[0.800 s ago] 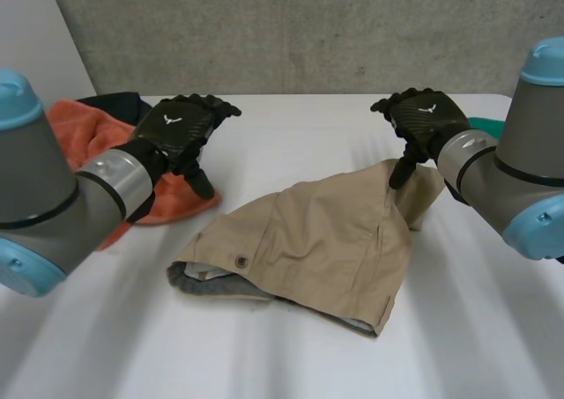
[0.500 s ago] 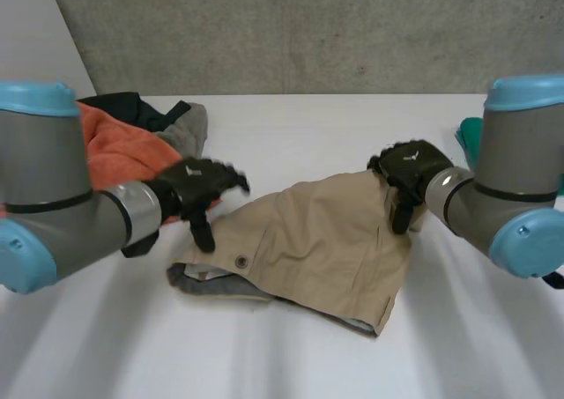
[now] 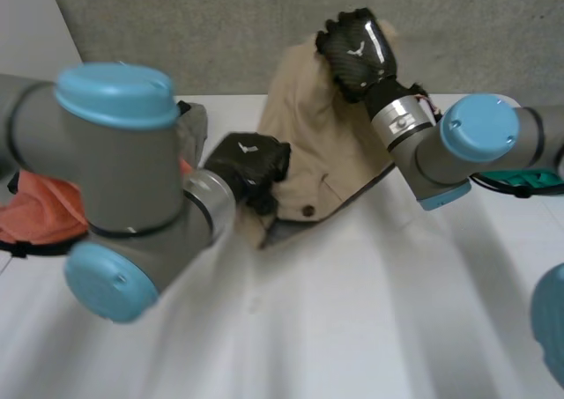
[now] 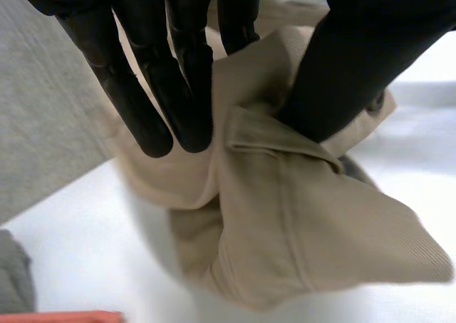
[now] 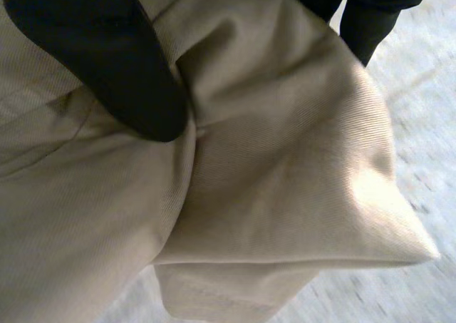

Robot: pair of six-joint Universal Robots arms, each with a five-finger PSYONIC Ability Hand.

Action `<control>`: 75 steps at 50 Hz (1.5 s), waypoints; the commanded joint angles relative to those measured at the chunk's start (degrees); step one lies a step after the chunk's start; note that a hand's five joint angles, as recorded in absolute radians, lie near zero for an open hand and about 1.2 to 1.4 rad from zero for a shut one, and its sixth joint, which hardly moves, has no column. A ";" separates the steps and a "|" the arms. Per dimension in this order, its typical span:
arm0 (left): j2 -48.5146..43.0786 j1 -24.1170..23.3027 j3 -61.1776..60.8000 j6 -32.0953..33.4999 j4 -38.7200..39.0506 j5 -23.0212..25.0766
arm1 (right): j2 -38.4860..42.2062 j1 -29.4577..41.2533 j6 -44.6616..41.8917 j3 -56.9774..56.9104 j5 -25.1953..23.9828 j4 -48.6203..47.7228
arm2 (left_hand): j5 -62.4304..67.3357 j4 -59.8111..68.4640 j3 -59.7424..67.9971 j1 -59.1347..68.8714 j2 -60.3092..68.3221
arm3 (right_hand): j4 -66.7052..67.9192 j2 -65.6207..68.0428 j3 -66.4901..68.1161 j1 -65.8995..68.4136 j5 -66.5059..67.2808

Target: Fold the laundry.

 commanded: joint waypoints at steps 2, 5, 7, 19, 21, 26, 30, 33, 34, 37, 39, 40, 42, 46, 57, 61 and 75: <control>-3.97 -5.30 0.79 -6.02 -1.37 -3.87 | 5.62 -1.29 3.24 -2.57 -1.48 2.06 | -52.35 -53.59 -53.53 -50.86 -53.44 | -51.43 -50.47 -50.82 -48.40 -50.22; -2.31 -3.63 1.06 -6.73 -2.26 -4.13 | 3.09 -3.05 3.77 -2.22 3.26 4.60 | -52.35 -53.59 -53.53 -50.86 -53.44 | -51.43 -50.47 -50.82 -48.40 -50.22; -0.90 -1.96 0.97 -6.64 -2.17 -3.87 | 1.23 -3.67 4.73 -1.69 6.34 6.62 | -52.35 -53.59 -53.53 -50.86 -53.44 | -51.43 -50.47 -50.82 -48.40 -50.22; 1.83 11.84 3.16 -0.14 -1.21 3.24 | -14.76 -4.55 14.66 8.15 19.19 34.65 | -52.35 -53.59 -53.53 -50.86 -53.44 | -51.43 -50.47 -50.82 -48.40 -50.22; 0.35 14.55 4.13 2.05 -0.86 4.91 | -17.22 -4.03 17.64 10.51 19.45 41.48 | -52.35 -53.59 -53.53 -50.86 -53.44 | -51.43 -50.47 -50.82 -48.40 -50.22; -3.17 19.31 5.89 5.57 -0.15 9.48 | -20.22 -2.01 24.77 15.53 19.10 52.94 | -52.35 -53.59 -53.53 -50.86 -53.44 | -51.43 -50.47 -50.82 -48.40 -50.22; -5.20 21.86 6.60 6.89 0.11 13.00 | -20.75 1.33 29.34 20.62 18.93 58.57 | -52.35 -53.59 -53.53 -50.86 -53.44 | -51.43 -50.47 -50.82 -48.40 -50.22; -6.08 22.66 6.42 6.90 0.73 14.67 | -19.79 4.23 31.54 23.70 18.93 57.53 | -52.35 -53.59 -53.53 -50.86 -53.44 | -51.43 -50.47 -50.82 -48.40 -50.22; -6.17 22.74 6.33 6.90 0.99 14.85 | -19.35 5.02 32.07 24.32 19.01 56.83 | -52.35 -53.59 -53.53 -50.86 -53.44 | -51.43 -50.47 -50.82 -48.40 -50.22; -6.61 22.74 5.98 6.81 2.04 15.03 | -16.54 8.27 33.12 25.12 19.72 52.79 | -52.35 -53.59 -53.53 -50.86 -53.44 | -51.43 -50.47 -50.82 -48.40 -50.22; -6.69 22.74 5.72 6.81 2.48 14.85 | -14.69 9.42 33.57 25.03 20.86 50.42 | -52.35 -53.59 -53.53 -50.86 -53.44 | -51.43 -50.47 -50.82 -48.40 -50.22; -6.78 22.74 5.37 6.81 2.83 14.76 | -12.77 10.47 33.74 24.68 22.34 48.40 | -52.35 -53.59 -53.53 -50.86 -53.44 | -51.43 -50.47 -50.82 -48.40 -50.22; -6.87 22.74 5.02 6.81 3.01 14.59 | -10.91 11.44 33.83 23.80 24.02 46.90 | -52.35 -53.59 -53.53 -50.86 -53.44 | -50.94 -49.98 -50.33 -47.92 -49.74; -6.87 22.57 4.05 6.72 3.45 14.41 | -7.74 12.76 33.66 20.99 28.06 44.08 | -52.35 -53.59 -53.53 -50.86 -53.44 | -9.87 -8.91 -9.26 -6.84 -8.66; -8.45 20.81 1.67 7.68 4.86 14.32 | -22.84 11.62 26.45 24.06 28.07 36.96 | -52.35 -53.59 -53.53 -50.86 -53.44 | 18.57 19.53 19.18 21.60 19.78; -10.29 19.32 2.02 8.91 4.86 13.97 | -27.95 11.01 25.22 26.17 24.82 34.94 | -52.35 -53.59 -53.53 -50.86 -53.44 | 18.57 19.53 19.18 21.60 19.78; -14.26 12.20 6.16 9.18 3.89 0.72 | -34.19 10.75 23.56 28.46 20.25 37.57 | 11.89 10.65 10.71 13.39 10.80 | 18.57 19.53 19.18 21.60 19.78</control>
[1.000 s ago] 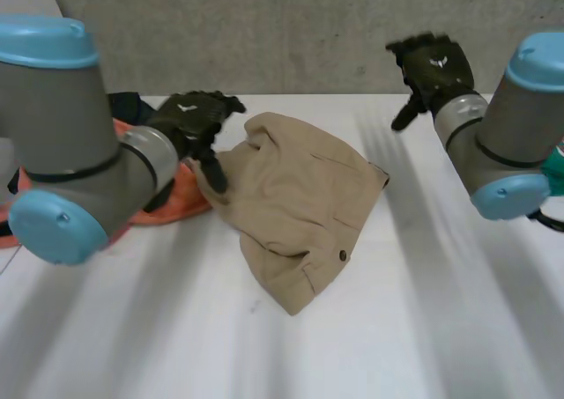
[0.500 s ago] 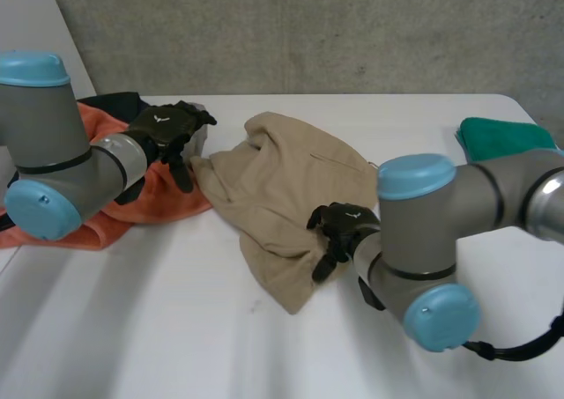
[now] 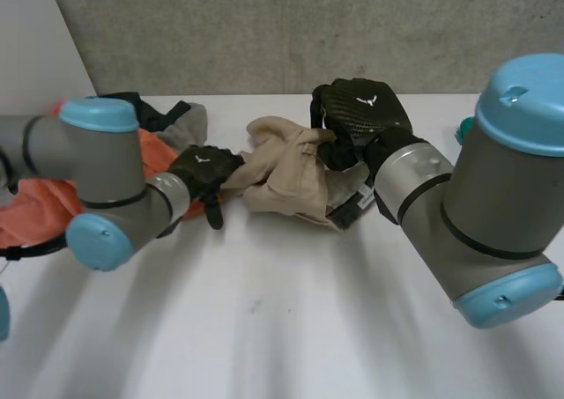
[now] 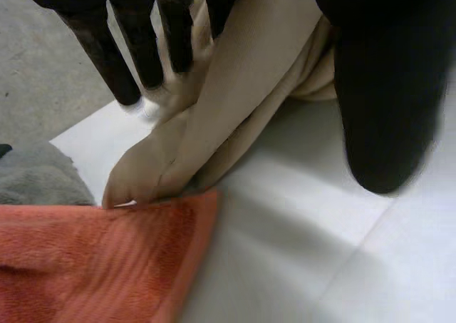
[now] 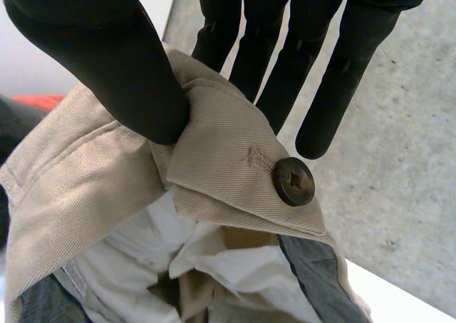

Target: Fold the laundry.

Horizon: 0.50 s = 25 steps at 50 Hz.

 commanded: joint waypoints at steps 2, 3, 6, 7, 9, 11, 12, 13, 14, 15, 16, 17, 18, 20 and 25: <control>1.58 -2.83 1.95 -0.08 -0.59 -10.65 | -1.40 -1.25 -3.19 0.66 -0.53 2.33 | 58.25 58.67 58.66 56.75 58.74 | 11.90 13.94 12.83 17.16 14.64; 2.81 -2.74 1.87 -0.08 -0.76 -11.44 | -1.31 -1.95 -4.16 0.57 -0.44 2.33 | 58.25 58.67 58.66 56.75 58.74 | 11.90 13.94 12.83 17.16 14.64; 9.75 -2.04 0.99 0.10 -0.85 -12.60 | -0.61 -6.17 -8.55 0.57 -0.88 2.33 | 58.25 58.67 58.66 56.75 58.74 | 11.90 13.94 12.83 17.16 14.64; 14.12 -1.86 -0.23 0.27 -1.20 -11.72 | -0.35 -7.83 -11.26 0.13 -1.32 2.77 | 58.25 58.67 58.66 56.75 58.74 | 11.90 13.94 12.83 17.16 14.64; 18.62 -1.95 -1.64 0.45 -1.64 -10.23 | -0.17 -9.25 -14.17 -0.31 -2.02 3.38 | 58.25 58.67 58.66 56.75 58.74 | 11.90 13.94 12.83 17.16 14.64; 25.28 -2.38 -3.83 0.71 -2.60 -6.99 | 0.09 -10.65 -17.68 -1.53 -3.42 4.35 | 58.25 58.67 58.66 56.75 58.74 | 11.90 13.94 12.83 17.16 14.64; 27.33 -2.65 -4.46 0.80 -2.78 -5.93 | 0.53 -11.01 -18.49 -1.97 -3.86 4.61 | 58.25 58.67 58.66 56.75 58.74 | 11.90 13.94 12.83 17.16 14.64; 29.17 -3.00 -4.90 0.89 -3.13 -4.78 | 1.05 -11.36 -19.02 -2.41 -4.48 4.88 | 58.25 58.67 58.66 56.75 58.74 | 11.90 13.94 12.83 17.16 14.64; 30.93 -3.35 -5.25 0.98 -3.31 -3.73 | 1.49 -11.71 -19.46 -2.94 -5.01 5.05 | 58.25 58.67 58.66 56.75 58.74 | 11.90 13.94 12.83 17.16 14.64; 33.21 -3.88 -5.95 0.71 -3.66 -2.24 | 2.19 -12.41 -19.89 -4.16 -6.06 5.49 | 58.25 58.67 58.66 56.75 58.74 | 11.90 13.94 12.83 17.16 14.64; 33.32 -4.06 -6.22 0.63 -3.75 -1.70 | 2.64 -12.77 -19.81 -4.70 -6.59 5.84 | 58.25 58.67 58.66 56.75 58.74 | 11.90 13.94 12.83 17.16 14.64; 32.97 -4.23 -6.31 0.71 -3.75 -1.52 | 2.99 -13.12 -19.81 -5.14 -7.03 6.11 | 58.25 58.67 58.66 56.75 58.74 | 11.90 13.94 12.83 17.16 14.64; 32.54 -4.49 -6.31 0.89 -3.84 -1.52 | 3.43 -13.30 -19.81 -5.49 -7.55 6.37 | 58.25 58.67 58.66 56.75 58.74 | 11.90 13.94 12.83 17.16 14.64; 30.52 -4.41 -6.22 1.15 -4.28 -2.57 | 5.27 -13.56 -20.25 -6.55 -9.66 7.16 | 58.25 58.67 58.66 56.75 58.74 | 11.90 13.94 12.83 17.16 14.64; 21.56 -4.50 -4.29 3.87 -5.25 -5.30 | 10.10 -13.83 -24.99 -8.66 -14.58 9.09 | 58.25 58.67 58.66 56.75 58.74 | 11.90 13.94 12.83 17.16 14.64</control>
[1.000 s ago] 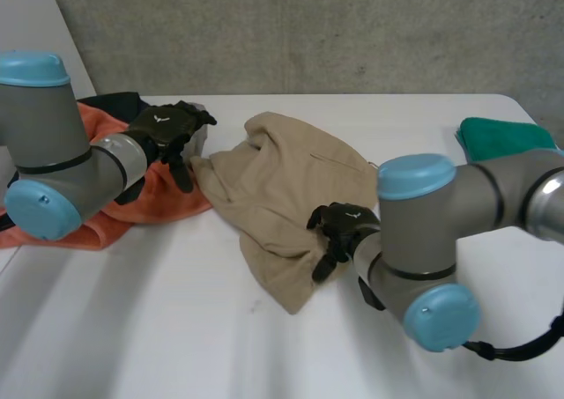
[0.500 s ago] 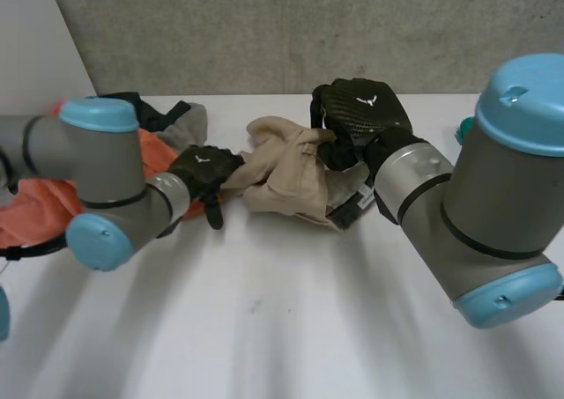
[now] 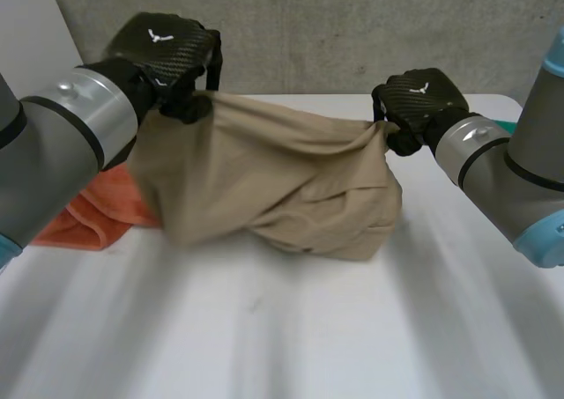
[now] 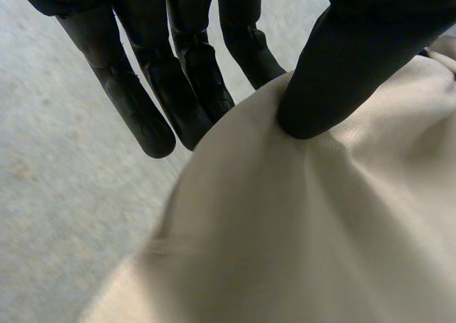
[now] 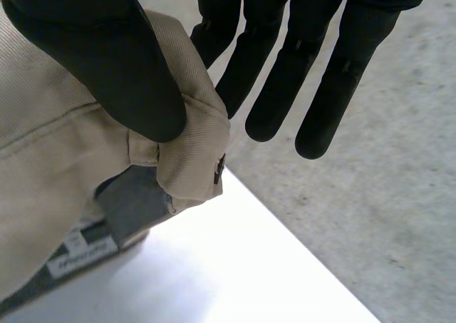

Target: Fold the laundry.

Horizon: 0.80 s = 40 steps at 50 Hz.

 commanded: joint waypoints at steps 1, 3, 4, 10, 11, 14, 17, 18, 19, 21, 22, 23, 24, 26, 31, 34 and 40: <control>-11.35 -0.43 2.39 3.19 -1.41 -3.08 | 6.59 -0.39 -5.33 -3.20 -6.73 2.68 | 13.48 11.53 11.68 14.83 11.49 | 11.82 13.94 12.26 16.30 14.63; -15.92 -0.17 4.24 4.51 -1.86 -4.22 | 9.32 -0.21 -8.32 -4.43 -8.14 3.48 | 13.48 11.53 11.68 14.83 11.49 | 11.82 13.94 12.26 16.30 14.63; -17.50 -0.17 5.03 4.95 -1.94 -4.40 | 10.20 -0.04 -9.20 -4.95 -8.40 3.74 | 13.48 11.53 11.68 14.83 11.49 | 11.82 13.94 12.26 16.30 14.63; -26.82 0.36 14.42 6.71 -1.68 -2.82 | 17.49 1.46 -11.93 -11.01 -6.57 2.96 | 13.48 11.53 11.68 14.83 11.49 | 11.82 13.94 12.26 16.30 14.63; -27.70 0.62 16.09 6.89 -1.59 -2.38 | 18.20 1.63 -11.93 -12.41 -6.04 2.43 | 13.48 11.53 11.68 14.83 11.49 | 11.82 13.94 12.26 16.30 14.63; -27.98 1.50 23.65 6.45 -1.15 -0.19 | 19.70 2.51 -11.49 -18.13 -3.05 -1.52 | 13.48 11.53 11.68 14.83 11.49 | 11.82 13.94 12.26 16.30 14.63; -25.79 1.85 29.88 4.62 -0.46 1.22 | 18.83 2.95 -10.53 -22.95 0.19 -7.65 | 13.48 11.53 11.68 14.83 11.49 | 11.82 13.94 12.26 16.30 14.63; -24.91 1.85 31.13 3.73 -0.02 1.31 | 18.21 2.95 -10.09 -23.85 0.90 -9.42 | 13.48 11.53 11.68 14.83 11.49 | 11.82 13.94 12.26 16.30 14.63; -23.86 1.94 32.27 2.94 0.69 1.31 | 17.51 3.04 -9.39 -24.55 1.87 -11.53 | 13.48 11.53 11.68 14.83 11.49 | 11.82 13.94 12.26 16.30 14.63; -20.53 2.03 34.64 -0.12 3.22 0.79 | 14.71 3.04 -7.64 -25.52 3.80 -16.61 | 13.48 11.53 11.68 14.83 11.49 | 11.82 13.94 12.26 16.30 14.63; -19.55 2.11 35.26 -1.19 4.29 0.44 | 13.65 3.04 -6.93 -25.52 4.51 -18.47 | 13.48 11.53 11.68 14.83 11.49 | 11.82 13.94 12.26 16.30 14.63; -18.41 2.29 35.62 -2.42 5.25 0.00 | 12.33 2.95 -6.23 -25.52 4.95 -19.89 | 13.48 11.53 11.68 14.83 11.49 | 11.82 13.94 12.26 16.30 14.63; -17.53 2.29 35.80 -3.56 6.05 -0.44 | 11.19 2.86 -5.26 -25.44 5.30 -21.47 | 13.48 11.53 11.68 14.83 11.49 | 11.82 13.94 12.26 16.30 14.63; -14.80 2.55 35.45 -6.11 7.90 -1.76 | 8.28 2.86 -3.59 -24.65 5.66 -22.80 | 13.48 11.53 11.68 14.83 11.49 | 11.82 13.94 12.26 16.30 14.63; -9.70 2.91 32.64 -8.93 6.41 -2.73 | 2.57 2.86 -4.37 -20.08 3.20 -13.06 | 13.48 11.53 11.68 14.83 11.49 | 11.82 13.94 12.26 16.30 14.63; -7.33 2.99 27.90 -9.37 4.65 -1.77 | -0.42 2.69 -5.95 -16.74 -0.05 -7.26 | 13.48 11.53 11.68 14.83 11.49 | 11.82 13.94 12.26 16.30 14.63; -7.14 3.61 15.51 -9.20 3.59 2.10 | -2.01 1.99 -9.99 -9.10 -2.60 -1.09 | 13.48 11.53 11.68 14.83 11.49 | 11.82 13.94 12.26 16.30 14.63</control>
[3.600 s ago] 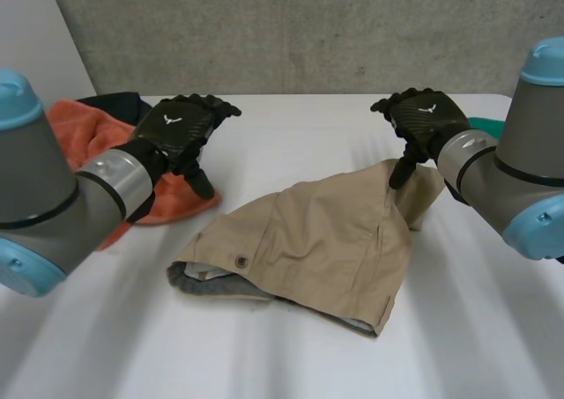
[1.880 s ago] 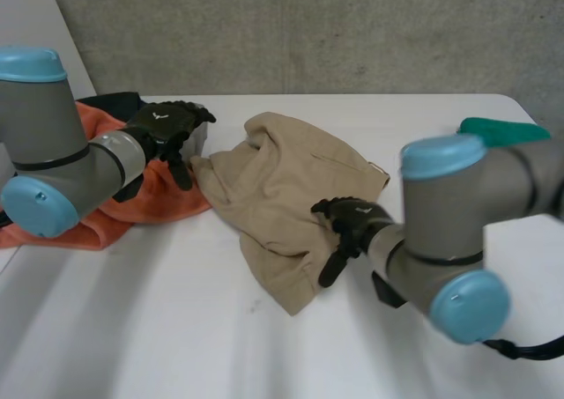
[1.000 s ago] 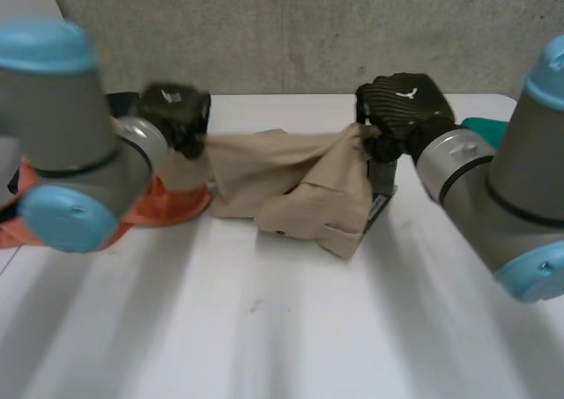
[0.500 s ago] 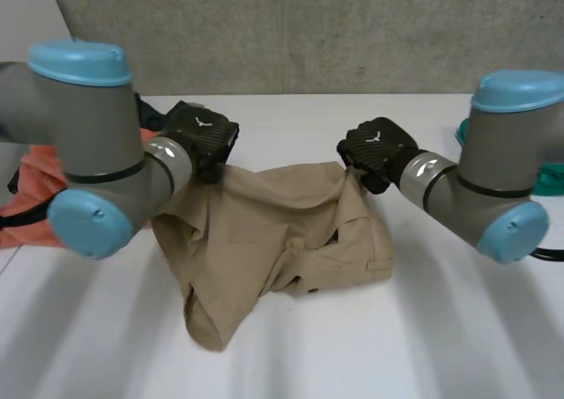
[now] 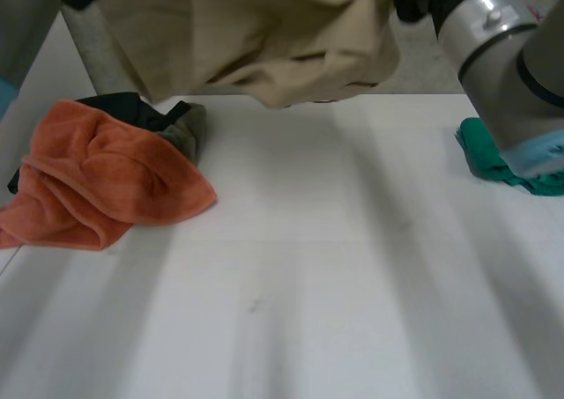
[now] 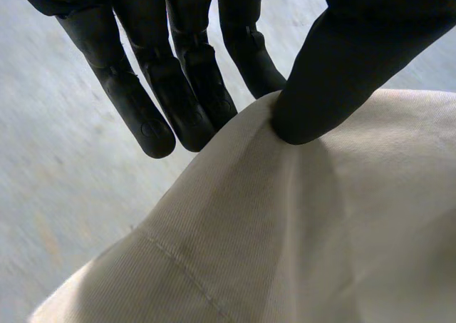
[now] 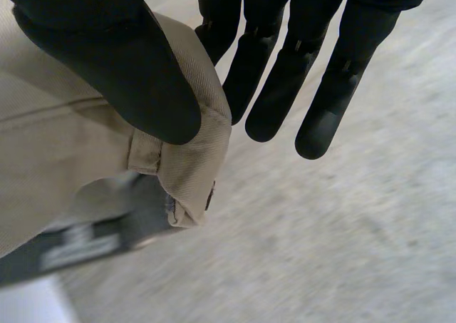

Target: Fold the laundry.

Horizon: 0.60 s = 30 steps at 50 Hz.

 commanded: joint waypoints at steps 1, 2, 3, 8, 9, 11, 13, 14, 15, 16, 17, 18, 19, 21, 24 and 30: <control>-0.09 0.51 -13.40 0.46 -1.61 3.93 | -1.31 -0.70 -4.72 8.59 -3.36 7.84 | 13.48 11.29 11.68 14.84 11.49 | 11.57 13.94 12.21 16.08 12.75; -1.13 0.51 -16.11 0.64 -1.52 4.46 | -0.53 -0.70 -6.20 10.52 -3.36 8.54 | 13.48 11.29 11.68 14.84 11.49 | 11.57 13.94 12.21 16.08 12.75; -1.93 0.51 -17.44 0.90 -1.60 4.55 | 0.09 -0.70 -7.00 11.32 -3.45 8.81 | 13.48 11.29 11.68 14.84 11.49 | 11.57 13.94 12.21 16.08 12.75; -9.48 1.13 -22.29 3.54 -1.78 4.20 | 5.80 -0.26 -12.98 15.19 -3.36 9.60 | 13.48 11.29 11.68 14.84 11.49 | 11.57 13.94 12.21 16.08 12.75; -10.89 1.21 -22.20 4.06 -1.87 4.02 | 6.94 -0.18 -13.68 15.46 -3.36 9.60 | 13.48 11.29 11.68 14.84 11.49 | 11.57 13.94 12.21 16.08 12.75; -14.84 1.30 -21.42 5.47 -2.39 3.41 | 10.28 0.44 -15.18 15.72 -3.10 9.60 | 13.48 11.29 11.68 14.84 11.49 | 11.57 13.94 12.21 16.08 12.75; -17.04 1.39 -20.63 6.17 -2.83 2.88 | 12.57 0.88 -15.44 15.72 -2.92 9.60 | 11.50 9.31 9.70 12.85 9.51 | 11.22 13.59 11.86 15.72 12.40; -19.14 1.57 -19.49 6.61 -3.18 2.88 | 14.49 1.23 -15.18 15.64 -2.57 9.34 | 6.32 4.13 4.51 7.67 4.33 | 7.88 10.25 8.52 12.39 9.07; -20.12 1.65 -19.04 6.79 -3.27 2.79 | 15.21 1.32 -15.01 15.64 -2.31 9.25 | 3.27 1.08 1.47 4.62 1.28 | 4.85 7.22 5.49 9.36 6.03; -21.00 1.74 -18.34 6.97 -3.36 2.88 | 15.74 1.41 -14.74 15.64 -1.96 9.25 | 0.24 -1.95 -1.56 1.60 -1.75 | -0.18 2.20 0.47 4.33 1.01; -21.79 1.83 -17.73 7.06 -3.36 2.97 | 16.09 1.49 -14.39 15.64 -1.61 9.16 | -1.79 -3.98 -3.59 -0.43 -3.78 | -7.55 -5.18 -6.91 -3.05 -6.37; -23.36 1.83 -16.68 7.40 -3.36 3.14 | 16.35 1.41 -13.43 15.55 -0.65 8.73 | -3.64 -5.83 -5.44 -2.28 -5.63 | -27.94 -25.57 -27.30 -23.44 -26.76; -24.08 1.83 -15.97 7.67 -3.36 3.23 | 16.44 1.32 -12.81 15.46 -0.20 8.20 | -4.49 -6.68 -6.29 -3.14 -6.48 | -39.80 -37.43 -39.16 -35.30 -38.62; -25.48 1.74 -14.39 8.11 -3.28 2.88 | 16.36 1.14 -11.15 15.11 1.03 6.88 | -8.85 -11.04 -10.65 -7.49 -10.84 | -54.00 -51.63 -53.36 -49.50 -52.82; -27.86 1.83 -10.52 9.51 -3.36 1.65 | 15.92 0.88 -6.84 14.23 4.28 4.86 | -33.35 -35.55 -35.16 -32.00 -35.34 | -58.43 -56.06 -57.79 -53.92 -57.25; -25.41 2.01 -6.38 11.10 -5.91 -1.78 | 10.39 0.00 1.33 15.02 7.97 4.85 | -56.52 -58.71 -58.32 -55.16 -58.51 | -58.43 -56.06 -57.79 -53.92 -57.25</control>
